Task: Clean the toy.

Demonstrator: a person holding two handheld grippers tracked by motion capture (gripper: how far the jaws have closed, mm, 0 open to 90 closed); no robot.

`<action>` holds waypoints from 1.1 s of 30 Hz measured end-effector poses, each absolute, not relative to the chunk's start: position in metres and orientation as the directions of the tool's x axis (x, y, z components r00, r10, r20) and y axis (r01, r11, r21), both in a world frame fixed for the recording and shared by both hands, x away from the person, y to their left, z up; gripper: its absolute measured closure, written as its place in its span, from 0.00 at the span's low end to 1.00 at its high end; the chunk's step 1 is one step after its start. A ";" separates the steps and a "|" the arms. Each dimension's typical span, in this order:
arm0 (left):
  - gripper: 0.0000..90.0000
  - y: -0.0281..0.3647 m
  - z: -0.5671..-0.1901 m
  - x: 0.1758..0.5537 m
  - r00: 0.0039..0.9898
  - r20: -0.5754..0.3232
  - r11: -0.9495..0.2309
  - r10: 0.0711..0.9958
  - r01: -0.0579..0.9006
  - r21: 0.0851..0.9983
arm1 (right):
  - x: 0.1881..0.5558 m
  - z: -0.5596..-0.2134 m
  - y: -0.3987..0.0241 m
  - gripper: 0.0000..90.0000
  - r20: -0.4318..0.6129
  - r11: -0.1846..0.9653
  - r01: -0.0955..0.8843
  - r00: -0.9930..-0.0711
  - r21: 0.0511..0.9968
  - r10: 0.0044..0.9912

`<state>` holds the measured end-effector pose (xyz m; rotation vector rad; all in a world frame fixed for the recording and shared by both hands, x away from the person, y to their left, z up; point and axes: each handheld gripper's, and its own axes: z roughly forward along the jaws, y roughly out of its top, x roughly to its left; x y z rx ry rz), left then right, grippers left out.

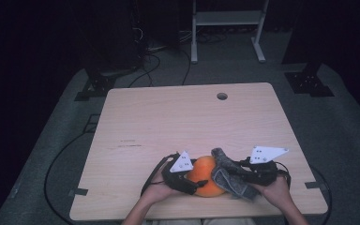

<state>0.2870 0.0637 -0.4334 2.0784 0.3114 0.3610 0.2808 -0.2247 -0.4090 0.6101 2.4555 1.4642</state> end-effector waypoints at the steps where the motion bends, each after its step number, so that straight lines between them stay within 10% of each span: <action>1: 0.33 0.062 -0.431 0.283 0.902 0.216 -0.503 0.374 0.002 0.864 | 0.280 -0.406 -0.225 0.84 0.018 0.410 0.227 -0.890 0.883 0.455; 3: 0.32 0.057 -0.428 0.281 0.858 0.317 -0.527 0.404 -0.065 0.847 | 0.276 -0.398 -0.223 0.84 -0.002 0.392 0.200 -0.889 0.898 0.458; 16: 0.27 0.078 -0.445 0.291 0.893 0.201 -0.496 0.402 0.028 0.868 | 0.293 -0.420 -0.226 0.83 -0.036 0.495 0.268 -0.853 0.827 0.521; 19: 0.26 0.078 -0.445 0.291 0.892 0.200 -0.497 0.404 0.031 0.867 | 0.293 -0.419 -0.212 0.64 0.010 0.488 0.254 -0.894 0.835 0.447; 27: 0.26 0.076 -0.445 0.288 0.896 0.222 -0.511 0.385 0.007 0.860 | 0.294 -0.412 -0.207 0.55 0.059 0.411 0.261 -0.895 0.874 0.441; 33: 0.22 0.077 -0.444 0.290 0.897 0.191 -0.507 0.399 0.042 0.861 | 0.291 -0.419 -0.190 0.76 -0.056 0.464 0.206 -0.870 0.861 0.489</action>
